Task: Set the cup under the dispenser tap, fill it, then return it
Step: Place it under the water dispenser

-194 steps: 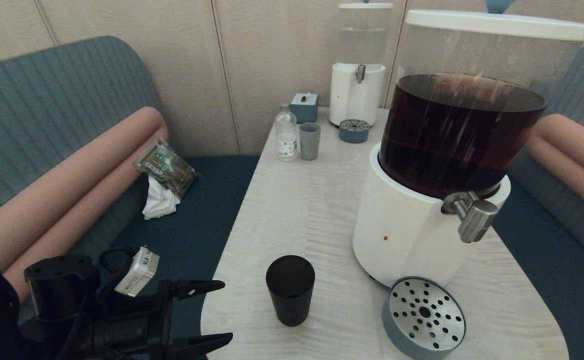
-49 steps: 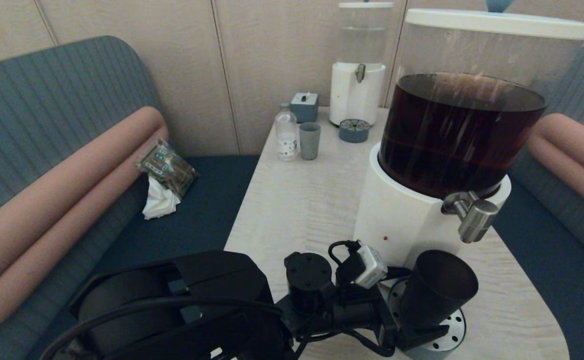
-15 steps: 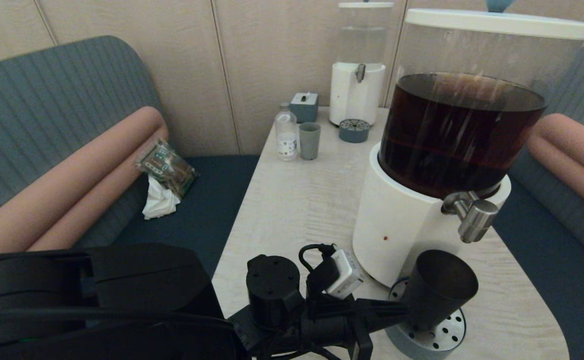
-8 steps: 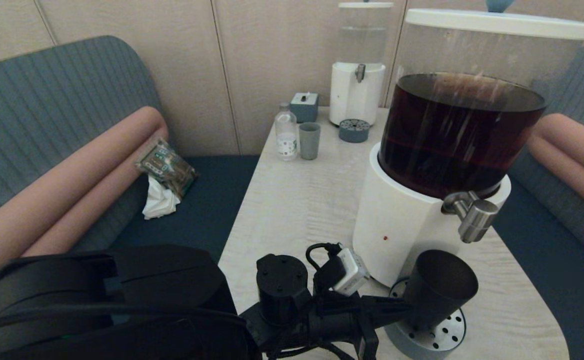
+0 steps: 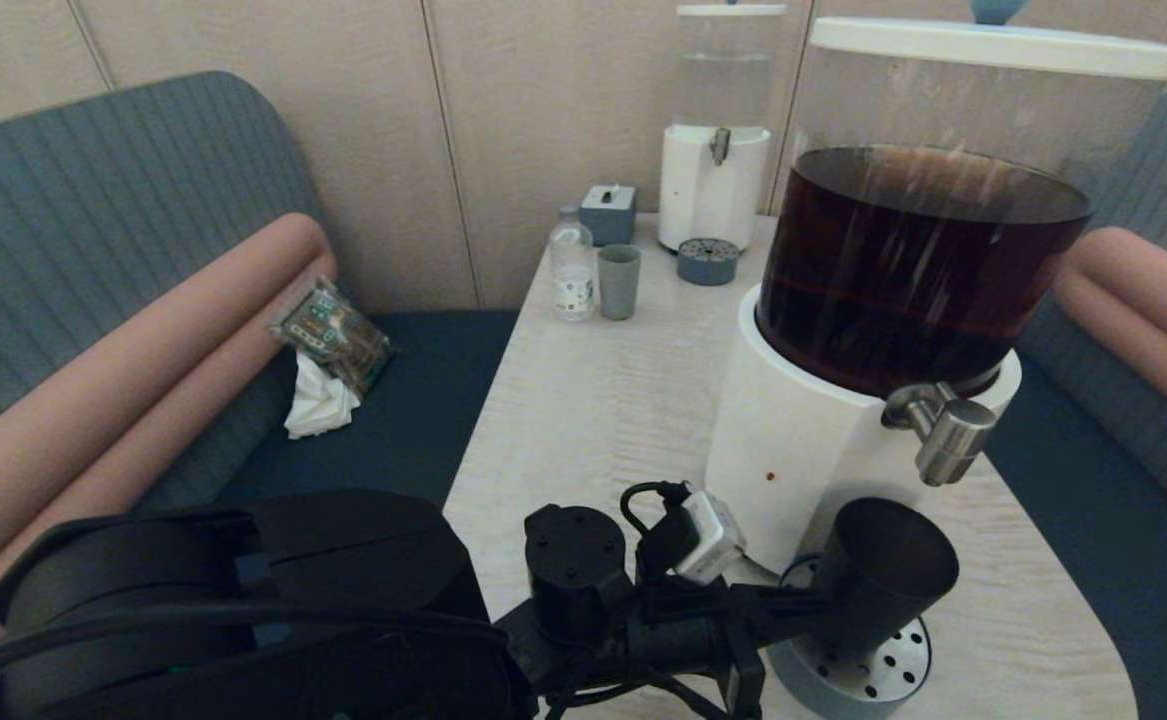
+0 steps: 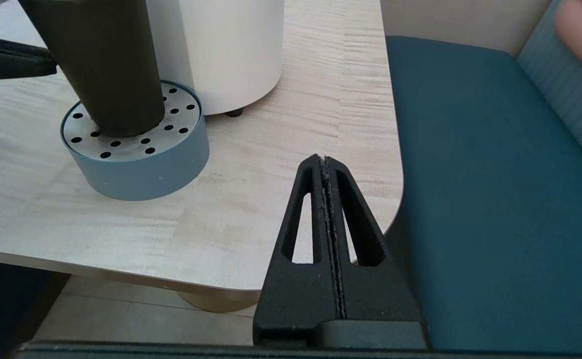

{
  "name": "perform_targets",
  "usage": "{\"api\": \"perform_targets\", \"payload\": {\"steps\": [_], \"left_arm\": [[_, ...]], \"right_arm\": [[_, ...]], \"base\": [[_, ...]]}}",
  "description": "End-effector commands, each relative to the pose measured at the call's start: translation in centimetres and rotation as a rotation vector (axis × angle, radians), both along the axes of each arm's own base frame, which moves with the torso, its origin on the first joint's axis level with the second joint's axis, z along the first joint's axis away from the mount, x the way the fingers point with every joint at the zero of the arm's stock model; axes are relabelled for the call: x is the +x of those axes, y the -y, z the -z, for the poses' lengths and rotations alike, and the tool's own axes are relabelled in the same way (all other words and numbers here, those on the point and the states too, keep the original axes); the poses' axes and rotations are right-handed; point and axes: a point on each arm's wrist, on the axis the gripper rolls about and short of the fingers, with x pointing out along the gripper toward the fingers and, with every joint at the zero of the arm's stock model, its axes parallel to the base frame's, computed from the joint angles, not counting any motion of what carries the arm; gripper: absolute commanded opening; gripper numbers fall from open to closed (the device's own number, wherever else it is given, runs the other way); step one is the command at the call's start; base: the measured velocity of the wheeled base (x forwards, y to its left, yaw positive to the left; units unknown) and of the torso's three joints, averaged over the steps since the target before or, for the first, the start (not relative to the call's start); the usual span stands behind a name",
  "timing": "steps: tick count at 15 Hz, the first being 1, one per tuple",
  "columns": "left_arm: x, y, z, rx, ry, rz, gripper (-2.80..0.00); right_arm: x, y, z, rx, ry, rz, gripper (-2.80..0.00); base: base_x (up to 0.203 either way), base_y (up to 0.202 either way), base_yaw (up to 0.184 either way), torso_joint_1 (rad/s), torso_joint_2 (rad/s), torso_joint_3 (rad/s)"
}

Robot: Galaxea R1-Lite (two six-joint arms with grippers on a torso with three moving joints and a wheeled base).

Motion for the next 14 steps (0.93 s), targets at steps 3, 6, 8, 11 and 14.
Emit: {"api": "perform_targets", "payload": {"steps": [3,6,8,11,14], "left_arm": [[0.2,0.3,0.2,-0.007,0.006,0.004,-2.8],[0.1,0.3,0.2,-0.006,0.004,0.006,-2.8],[0.1,0.3,0.2,-0.005,0.004,0.006,-2.8],[-0.2,0.0,0.1,0.0,0.001,0.006,-2.8],[-1.4,-1.4,-1.6,-0.005,0.004,0.009,-2.8]], "right_arm": [[0.0,0.0,0.1,0.0,-0.002,0.0,-2.8],[0.0,0.0,0.1,0.0,-0.002,0.0,-2.8],[0.0,0.0,0.1,0.0,-0.002,0.0,-2.8],[0.0,0.0,0.1,0.0,-0.002,0.0,-2.8],[0.0,0.0,0.1,0.0,-0.002,0.0,-2.8]], "base": [[0.0,0.0,0.0,0.0,0.0,0.0],[0.0,0.0,0.0,0.0,0.0,0.0],[0.0,0.0,0.0,0.0,0.0,0.0],[0.0,0.0,0.0,0.0,0.0,0.0],[0.0,0.0,0.0,0.0,0.0,0.0]]}}
